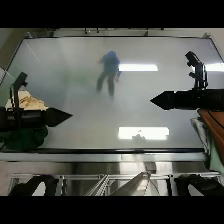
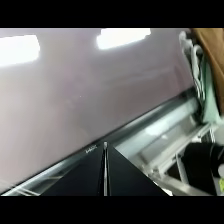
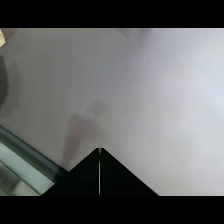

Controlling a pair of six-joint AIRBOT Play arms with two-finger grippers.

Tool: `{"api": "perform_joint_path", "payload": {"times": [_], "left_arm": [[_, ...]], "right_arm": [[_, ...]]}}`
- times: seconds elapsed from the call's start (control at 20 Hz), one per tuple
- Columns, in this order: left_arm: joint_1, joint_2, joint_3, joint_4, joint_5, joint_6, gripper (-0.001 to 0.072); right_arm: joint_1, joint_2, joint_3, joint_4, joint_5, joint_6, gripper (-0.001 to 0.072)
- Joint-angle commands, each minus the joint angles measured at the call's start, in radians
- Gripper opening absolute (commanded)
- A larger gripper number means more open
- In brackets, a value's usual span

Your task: Fold the shirts.

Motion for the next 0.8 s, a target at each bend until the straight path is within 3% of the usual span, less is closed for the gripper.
{"api": "perform_joint_path", "payload": {"times": [0.0,0.05,0.1,0.15,0.2,0.25,0.3,0.55,0.75], "left_arm": [[0.1,-0.148,0.132,0.01,-0.01,-0.008,0.0003],[0.134,-0.195,0.183,0.043,-0.018,-0.008,0.0005],[0.172,-0.246,0.241,0.107,-0.021,-0.008,0.0094],[0.208,-0.296,0.301,0.164,-0.014,-0.008,0.0339],[0.238,-0.342,0.358,0.209,0.003,-0.008,0.0482],[0.268,-0.386,0.419,0.25,0.011,-0.008,0.0689],[0.291,-0.425,0.473,0.292,0.009,-0.008,0.072],[0.312,-0.653,0.726,0.668,-0.04,-0.015,0.072],[0.313,-0.837,0.816,0.88,-0.032,-0.073,0.072]], "right_arm": [[0.001,0.001,0.0,0.0,0.0,0.0,0.0019],[0.001,0.001,0.0,0.0,0.0,0.0,0.0018],[0.001,0.001,0.0,0.0,0.0,0.0,0.0019],[0.001,0.001,0.0,0.0,0.0,0.0,0.0019],[0.001,0.001,0.0,0.0,0.0,0.0,0.0019],[0.001,0.001,0.0,0.0,0.0,0.0,0.0019],[0.001,0.001,0.0,0.0,0.0,0.0,0.0019],[0.001,0.001,0.0,0.0,0.0,0.0,0.0019],[0.001,0.001,0.0,0.0,0.0,0.0,0.0019]]}}
